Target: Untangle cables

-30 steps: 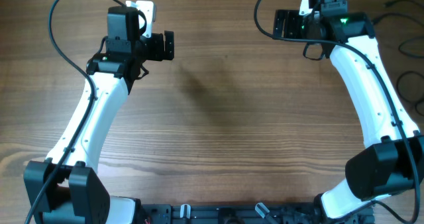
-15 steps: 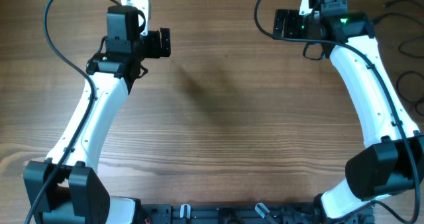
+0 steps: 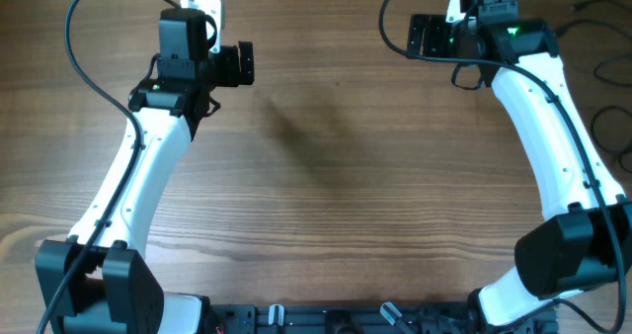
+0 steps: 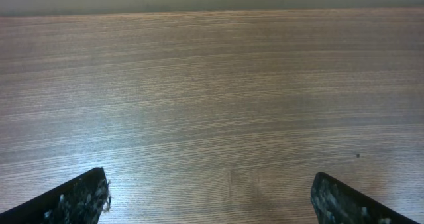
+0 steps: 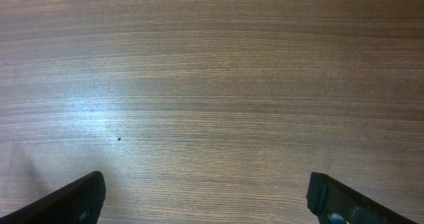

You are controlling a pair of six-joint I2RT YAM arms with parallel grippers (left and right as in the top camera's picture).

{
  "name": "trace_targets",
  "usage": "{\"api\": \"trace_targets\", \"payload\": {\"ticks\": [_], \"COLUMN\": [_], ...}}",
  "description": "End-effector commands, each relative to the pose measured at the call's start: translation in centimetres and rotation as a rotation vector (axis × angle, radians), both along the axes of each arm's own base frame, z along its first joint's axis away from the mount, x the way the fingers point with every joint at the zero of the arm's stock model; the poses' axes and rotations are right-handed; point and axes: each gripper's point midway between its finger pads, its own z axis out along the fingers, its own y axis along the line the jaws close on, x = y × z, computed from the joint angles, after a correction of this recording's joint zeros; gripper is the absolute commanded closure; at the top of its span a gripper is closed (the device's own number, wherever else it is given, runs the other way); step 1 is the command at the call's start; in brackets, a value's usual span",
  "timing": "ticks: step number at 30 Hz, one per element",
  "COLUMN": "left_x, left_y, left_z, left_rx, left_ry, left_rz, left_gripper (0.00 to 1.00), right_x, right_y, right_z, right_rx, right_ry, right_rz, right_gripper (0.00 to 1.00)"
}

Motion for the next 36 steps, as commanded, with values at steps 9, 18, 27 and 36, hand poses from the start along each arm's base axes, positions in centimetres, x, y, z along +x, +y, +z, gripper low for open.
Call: {"api": "trace_targets", "payload": {"ticks": [9,18,27,36], "left_x": [0.3,0.3,0.3,-0.9], "left_y": [0.3,0.3,0.3,-0.2], "left_z": [0.2,0.2,0.2,1.6], "left_rx": [0.0,0.0,0.0,-0.071], "left_ry": [-0.007,-0.007,-0.007,-0.015], "left_rz": [0.018,0.018,0.018,0.03], "left_gripper": [0.0,0.0,0.0,0.0], "right_x": [0.4,0.4,0.4,0.4], "right_y": [0.7,0.7,0.7,0.7], "right_z": [0.1,0.1,0.1,0.1], "right_rx": [0.023,0.023,0.023,0.023], "right_ry": [-0.001,-0.001,-0.001,-0.001], "right_rz": [0.009,0.009,0.01,0.009], "right_gripper": [0.0,0.0,0.0,0.01]}}
